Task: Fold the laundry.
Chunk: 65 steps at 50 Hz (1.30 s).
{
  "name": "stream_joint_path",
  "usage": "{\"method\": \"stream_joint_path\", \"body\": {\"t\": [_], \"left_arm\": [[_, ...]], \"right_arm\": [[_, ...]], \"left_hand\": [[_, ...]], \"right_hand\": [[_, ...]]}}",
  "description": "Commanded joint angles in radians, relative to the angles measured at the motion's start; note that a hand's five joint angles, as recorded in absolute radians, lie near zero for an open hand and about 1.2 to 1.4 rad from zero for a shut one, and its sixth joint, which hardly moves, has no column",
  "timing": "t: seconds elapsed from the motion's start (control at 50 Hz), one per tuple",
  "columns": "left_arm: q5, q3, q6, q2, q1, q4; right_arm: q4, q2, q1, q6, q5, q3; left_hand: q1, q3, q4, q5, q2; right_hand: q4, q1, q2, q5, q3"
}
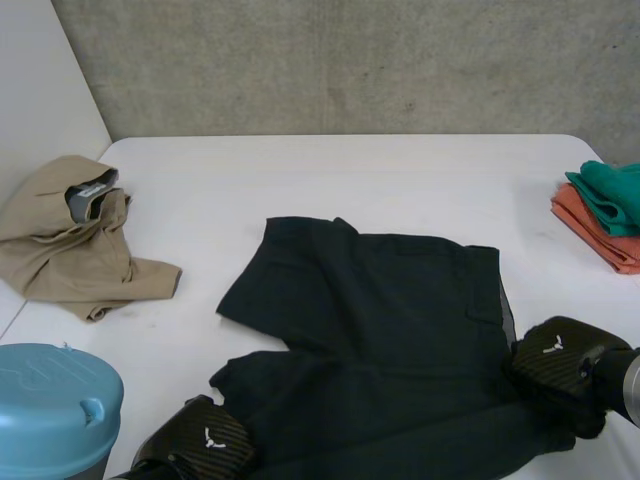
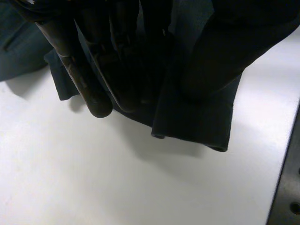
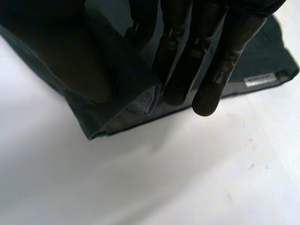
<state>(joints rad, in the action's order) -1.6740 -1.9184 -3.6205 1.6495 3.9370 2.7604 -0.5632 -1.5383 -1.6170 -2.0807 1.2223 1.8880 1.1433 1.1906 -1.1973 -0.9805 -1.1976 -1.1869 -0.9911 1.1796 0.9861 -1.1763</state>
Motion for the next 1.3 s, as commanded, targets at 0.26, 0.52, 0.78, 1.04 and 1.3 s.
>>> {"method": "stream_joint_path", "body": {"t": [0.26,0.52,0.78,1.04,1.3], "left_arm": [[-0.01,0.475,-0.004,0.381,0.13,0.361],[-0.015,0.83,-0.053,0.713,0.176,0.609],[0.014,0.972,-0.214,0.908,0.185,0.781],[0.027,0.922,-0.207,0.81,0.206,0.883],[0.068,0.501,-0.112,0.463,0.179,0.7]], "right_arm": [[0.284,0.297,-0.133,-0.137,0.092,-0.268],[0.591,0.607,-0.202,-0.219,0.204,-0.561],[0.861,0.81,-0.228,-0.216,0.275,-0.698],[0.962,0.735,-0.233,-0.361,0.355,-0.69],[0.47,0.466,-0.199,-0.483,0.189,-0.546]], "left_hand": [[0.253,0.206,-0.199,-0.241,-0.199],[0.253,0.206,-0.199,-0.241,-0.199],[0.227,0.18,-0.173,-0.215,-0.173],[-0.969,-1.016,1.023,0.98,1.023],[-0.883,-0.93,0.937,0.895,0.937]], "right_hand": [[-0.209,-0.405,0.217,0.236,-0.22],[-0.209,-0.405,0.217,0.236,-0.22],[-0.209,-0.405,0.217,0.236,-0.22],[1.012,0.817,-1.005,-0.986,1.002],[1.012,0.817,-1.005,-0.986,1.002]]}}
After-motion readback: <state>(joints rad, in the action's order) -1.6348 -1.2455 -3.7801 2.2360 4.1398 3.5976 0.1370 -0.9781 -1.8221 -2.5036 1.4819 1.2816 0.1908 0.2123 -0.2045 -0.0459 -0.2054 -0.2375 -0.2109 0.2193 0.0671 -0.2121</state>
